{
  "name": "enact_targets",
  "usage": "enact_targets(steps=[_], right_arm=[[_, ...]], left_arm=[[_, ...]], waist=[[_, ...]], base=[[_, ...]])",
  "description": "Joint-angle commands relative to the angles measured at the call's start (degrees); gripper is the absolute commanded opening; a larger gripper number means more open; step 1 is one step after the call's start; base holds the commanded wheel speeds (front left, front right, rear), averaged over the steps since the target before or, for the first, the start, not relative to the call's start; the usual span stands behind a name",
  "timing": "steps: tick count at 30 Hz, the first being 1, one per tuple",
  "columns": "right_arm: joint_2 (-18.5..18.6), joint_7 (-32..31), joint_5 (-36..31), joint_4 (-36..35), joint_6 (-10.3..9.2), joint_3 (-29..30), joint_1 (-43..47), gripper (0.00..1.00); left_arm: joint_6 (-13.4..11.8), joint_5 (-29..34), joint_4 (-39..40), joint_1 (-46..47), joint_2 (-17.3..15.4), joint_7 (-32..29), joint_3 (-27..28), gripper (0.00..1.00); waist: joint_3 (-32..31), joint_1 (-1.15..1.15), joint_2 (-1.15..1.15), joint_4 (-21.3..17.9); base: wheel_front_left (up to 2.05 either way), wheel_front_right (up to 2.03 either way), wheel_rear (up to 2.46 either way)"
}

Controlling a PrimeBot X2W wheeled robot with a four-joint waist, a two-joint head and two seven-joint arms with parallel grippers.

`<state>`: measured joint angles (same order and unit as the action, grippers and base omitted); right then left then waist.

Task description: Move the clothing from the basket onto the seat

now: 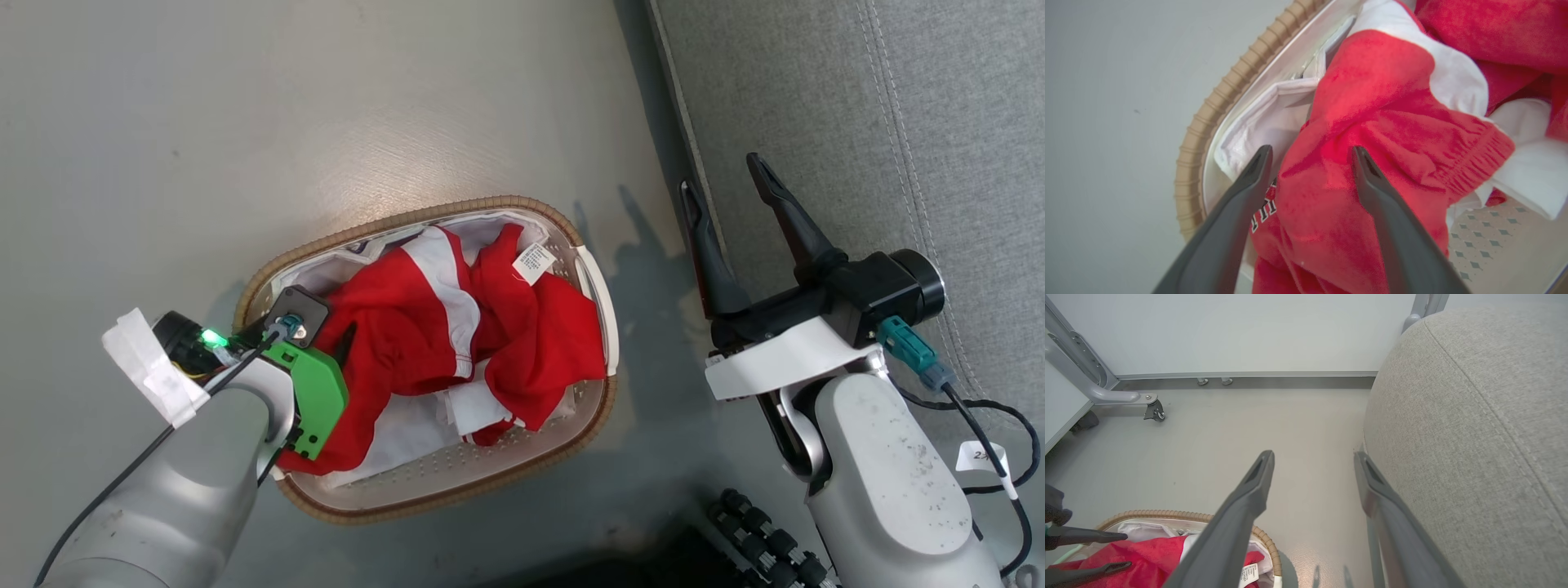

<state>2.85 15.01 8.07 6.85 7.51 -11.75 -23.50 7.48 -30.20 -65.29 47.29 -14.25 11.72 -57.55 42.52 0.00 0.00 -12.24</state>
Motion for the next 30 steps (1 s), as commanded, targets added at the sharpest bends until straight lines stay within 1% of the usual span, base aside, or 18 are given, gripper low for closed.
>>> enact_targets(steps=[1,4,10,20,24,27,30], right_arm=[[0.14,0.25,0.40,-0.09,-0.04,-0.22,0.30,1.00],[0.14,0.25,0.68,-0.09,-0.04,-0.44,0.34,1.00],[0.13,0.25,1.40,-0.55,-0.04,-1.13,0.51,1.00],[0.13,0.25,2.14,-1.37,-0.04,-1.96,0.33,1.00],[0.14,0.25,2.40,-1.27,-0.04,-1.97,0.82,1.00],[0.14,0.25,2.58,-1.27,-0.04,-2.11,0.79,1.00],[0.14,0.25,2.75,-1.21,-0.04,-2.32,0.78,1.00]], left_arm=[[0.01,-0.36,-1.23,1.41,-0.17,-1.38,-0.89,1.00],[0.02,-0.97,-2.13,1.99,0.09,-3.13,-2.89,1.00],[0.02,-4.25,-0.69,2.75,0.13,-6.34,-6.86,1.00],[0.02,-9.95,2.24,3.75,-0.56,-8.91,-12.48,1.00],[0.02,-10.25,2.97,4.01,-0.66,-9.12,-14.21,1.00],[0.02,-9.70,2.96,4.00,-0.66,-9.59,-14.99,1.00],[0.02,-10.42,3.20,3.33,-0.86,-10.14,-15.39,1.00]], waist=[[0.36,0.00,0.00,-0.33],[0.69,0.00,0.00,-0.56],[1.71,0.00,0.00,-0.97],[3.62,0.00,0.00,-2.03],[4.20,0.00,0.00,-2.04],[4.48,0.00,0.00,-2.09],[4.60,0.00,0.00,-2.17]], base=[[0.00,0.00,0.00],[0.00,0.00,0.00],[0.00,0.00,0.00],[0.00,0.00,0.00],[0.00,0.00,0.00],[0.00,0.00,0.00],[0.00,0.00,0.00]])
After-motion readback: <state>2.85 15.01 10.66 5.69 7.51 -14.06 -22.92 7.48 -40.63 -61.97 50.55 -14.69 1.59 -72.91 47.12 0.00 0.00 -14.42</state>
